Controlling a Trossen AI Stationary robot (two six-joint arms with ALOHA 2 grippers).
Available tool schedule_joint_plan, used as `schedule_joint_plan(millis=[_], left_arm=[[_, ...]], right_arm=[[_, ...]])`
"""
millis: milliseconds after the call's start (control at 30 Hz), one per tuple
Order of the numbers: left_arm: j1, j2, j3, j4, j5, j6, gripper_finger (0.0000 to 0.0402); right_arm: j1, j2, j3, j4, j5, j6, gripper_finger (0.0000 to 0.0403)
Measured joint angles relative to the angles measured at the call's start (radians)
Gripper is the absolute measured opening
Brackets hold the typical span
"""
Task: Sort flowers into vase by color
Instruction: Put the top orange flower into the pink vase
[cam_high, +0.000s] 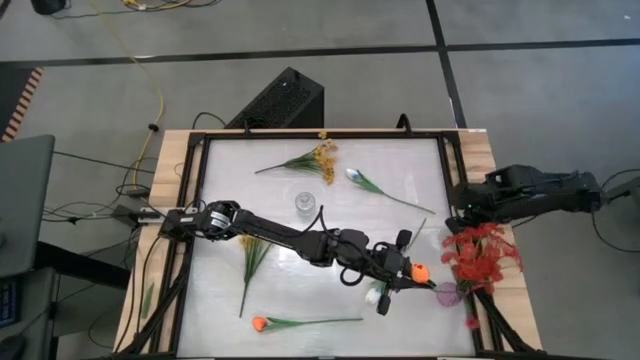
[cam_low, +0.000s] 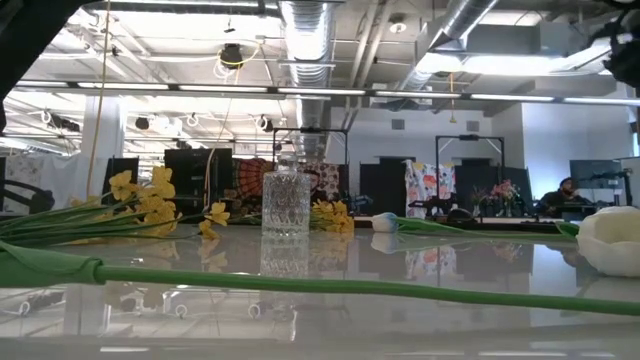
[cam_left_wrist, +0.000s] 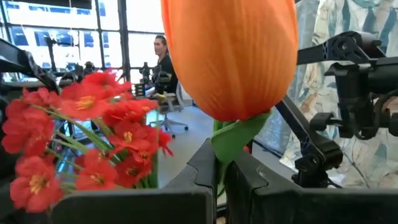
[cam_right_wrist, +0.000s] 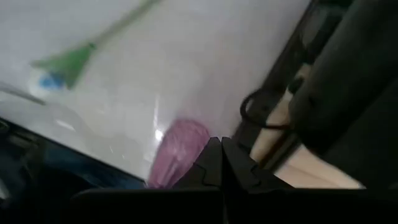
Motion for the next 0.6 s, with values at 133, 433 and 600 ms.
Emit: schedule_joint_plan(millis=[133,433,600], left_arm=[[0.002,0.0,0.0,0.001,0.0,0.01,0.0],[0.002,0.0,0.0,0.001,-0.001,0.011,0.0],[0.002,0.0,0.0,0.0,-0.001,0.011,0.0]], right_arm=[[0.112,0.0,-0.006,0.001,-0.053,0.077,0.0018],[0.402,0.027,-0.006,0.008,-0.201,0.355,0.0019],[0.59,0.057,-0.006,0.106,-0.254,0.547,0.0019]])
